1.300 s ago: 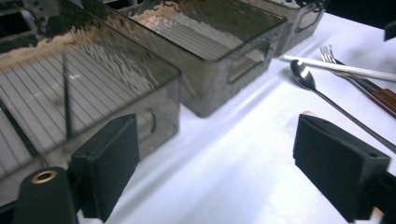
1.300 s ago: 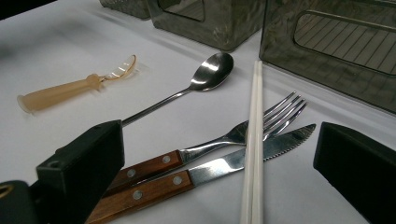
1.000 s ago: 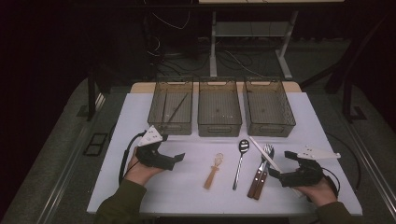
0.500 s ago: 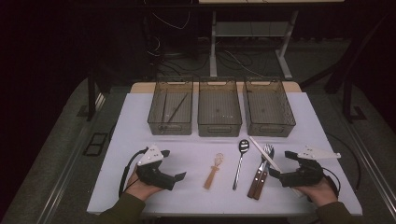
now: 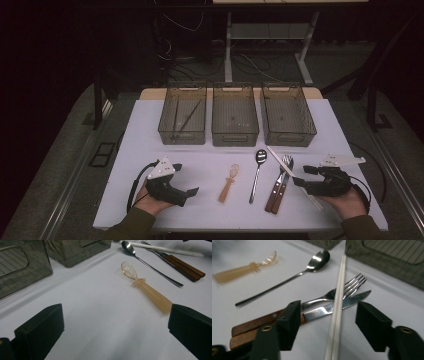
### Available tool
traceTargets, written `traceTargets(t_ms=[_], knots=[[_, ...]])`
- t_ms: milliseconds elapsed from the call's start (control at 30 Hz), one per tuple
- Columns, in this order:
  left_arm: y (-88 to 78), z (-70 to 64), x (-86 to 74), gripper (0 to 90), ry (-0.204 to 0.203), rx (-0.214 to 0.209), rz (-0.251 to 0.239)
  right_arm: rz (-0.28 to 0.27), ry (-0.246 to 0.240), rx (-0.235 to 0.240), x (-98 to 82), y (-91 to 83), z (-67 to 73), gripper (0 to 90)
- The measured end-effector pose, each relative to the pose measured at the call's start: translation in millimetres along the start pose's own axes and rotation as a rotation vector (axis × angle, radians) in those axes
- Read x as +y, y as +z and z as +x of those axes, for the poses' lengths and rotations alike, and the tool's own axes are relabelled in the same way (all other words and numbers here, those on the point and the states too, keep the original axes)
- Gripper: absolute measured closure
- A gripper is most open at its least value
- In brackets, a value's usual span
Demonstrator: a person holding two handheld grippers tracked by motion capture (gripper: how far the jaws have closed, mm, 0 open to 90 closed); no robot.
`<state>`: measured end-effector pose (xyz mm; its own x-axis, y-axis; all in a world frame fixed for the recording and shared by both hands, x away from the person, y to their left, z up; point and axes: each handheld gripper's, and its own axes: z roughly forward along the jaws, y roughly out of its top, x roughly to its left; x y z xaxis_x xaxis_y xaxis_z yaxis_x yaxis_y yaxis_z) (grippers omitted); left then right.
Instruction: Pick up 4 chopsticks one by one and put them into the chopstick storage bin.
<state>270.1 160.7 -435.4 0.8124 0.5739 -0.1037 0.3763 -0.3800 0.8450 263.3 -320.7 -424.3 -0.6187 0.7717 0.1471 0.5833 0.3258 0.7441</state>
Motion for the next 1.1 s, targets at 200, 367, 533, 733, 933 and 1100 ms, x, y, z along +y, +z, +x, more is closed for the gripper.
traceTargets(t_ms=[200, 367, 533, 733, 933, 1100], knots=[[0.7, -0.7, 0.1, 0.0, 0.006, -0.009, 0.006, 0.095, -0.011, -0.010, -2.0, 6.8, -0.2, 56.9], [0.8, -0.6, -0.3, 0.0, 0.002, -0.012, 0.004, 0.148, -0.020, -0.042, -3.1, 11.6, -1.4, 63.8], [1.3, -1.3, 0.0, 0.0, 0.002, -0.015, 0.007, 0.193, -0.048, -0.061, -4.5, 18.0, -0.6, 69.2], [1.6, -1.4, -0.2, 0.0, 0.003, -0.017, 0.010, 0.218, -0.079, -0.072, -4.6, 20.4, 0.0, 74.2], [2.0, -1.4, -0.3, 0.0, 0.003, -0.019, 0.008, 0.228, -0.110, -0.068, -3.6, 20.5, -0.1, 76.5], [2.1, -1.4, -0.4, 0.0, 0.004, -0.023, 0.012, 0.236, -0.138, -0.067, -2.7, 19.9, -1.9, 77.3]])
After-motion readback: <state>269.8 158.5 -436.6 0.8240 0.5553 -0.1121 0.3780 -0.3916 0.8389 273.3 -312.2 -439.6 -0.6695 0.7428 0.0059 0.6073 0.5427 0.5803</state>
